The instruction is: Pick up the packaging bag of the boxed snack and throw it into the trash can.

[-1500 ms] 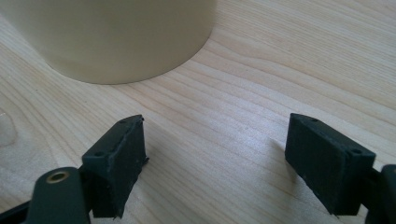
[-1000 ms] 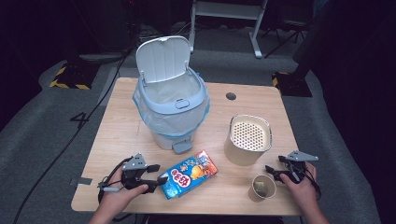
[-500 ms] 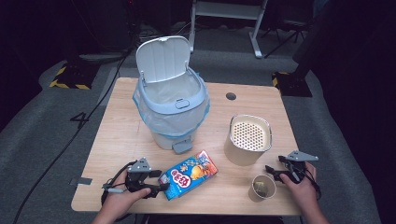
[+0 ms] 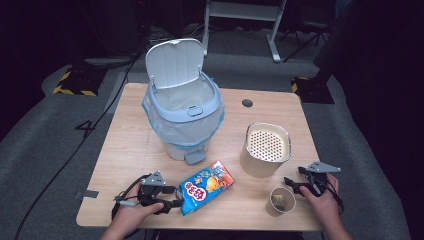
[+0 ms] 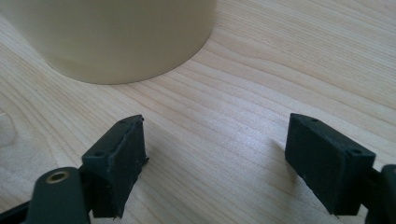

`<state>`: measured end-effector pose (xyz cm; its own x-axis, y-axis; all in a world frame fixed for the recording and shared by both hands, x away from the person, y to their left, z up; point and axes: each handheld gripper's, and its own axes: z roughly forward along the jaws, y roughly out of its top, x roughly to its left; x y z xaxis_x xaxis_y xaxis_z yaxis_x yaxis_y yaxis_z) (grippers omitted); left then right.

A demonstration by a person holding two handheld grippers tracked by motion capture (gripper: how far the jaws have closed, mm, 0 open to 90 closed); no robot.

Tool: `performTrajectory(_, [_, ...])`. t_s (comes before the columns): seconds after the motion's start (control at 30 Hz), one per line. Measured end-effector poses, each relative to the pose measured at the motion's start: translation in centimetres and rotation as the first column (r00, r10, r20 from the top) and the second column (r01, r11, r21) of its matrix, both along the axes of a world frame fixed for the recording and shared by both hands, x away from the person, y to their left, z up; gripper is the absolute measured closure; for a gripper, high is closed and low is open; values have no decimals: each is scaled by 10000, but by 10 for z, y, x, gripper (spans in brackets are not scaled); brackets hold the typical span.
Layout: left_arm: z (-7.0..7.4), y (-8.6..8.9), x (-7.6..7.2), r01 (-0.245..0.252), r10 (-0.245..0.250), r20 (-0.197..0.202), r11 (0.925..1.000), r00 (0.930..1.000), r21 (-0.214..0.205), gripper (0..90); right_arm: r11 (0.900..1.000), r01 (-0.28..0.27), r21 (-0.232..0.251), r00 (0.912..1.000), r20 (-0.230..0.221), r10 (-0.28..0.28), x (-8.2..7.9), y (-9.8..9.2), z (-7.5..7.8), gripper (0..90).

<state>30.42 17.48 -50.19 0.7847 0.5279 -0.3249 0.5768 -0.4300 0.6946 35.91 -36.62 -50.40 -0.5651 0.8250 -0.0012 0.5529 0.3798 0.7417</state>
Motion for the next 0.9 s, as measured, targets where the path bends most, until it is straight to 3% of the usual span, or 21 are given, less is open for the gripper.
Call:
performTrajectory(0.17, [-2, 0, 1, 80, -82, -51, 9997, 10000, -231, 494, 10000, -1, -1, 10000, 3, 1, 0, 0, 0, 205])
performTrajectory(0.37, [1, -1, 0, 175, -173, 183, 9998, 9997, -103, 650, 10000, -2, -1, 10000, 0, 2, 0, 0, 0, 205])
performTrajectory(0.4, [1, -2, 0, 214, -211, 258, 9997, 9994, -134, 718, 10000, -3, -1, 10000, 3, 3, 0, 0, 0, 205])
performTrajectory(0.63, [6, -9, -3, 631, -604, 713, 9973, 9956, -363, 882, 10000, -1, 0, 10000, -1, 1, 0, 0, 0, 205])
performTrajectory(0.9, [14, -12, -8, 940, -898, 1019, 9949, 9907, -370, 900, 10000, -1, -1, 10000, 2, 1, 0, 0, 0, 205])
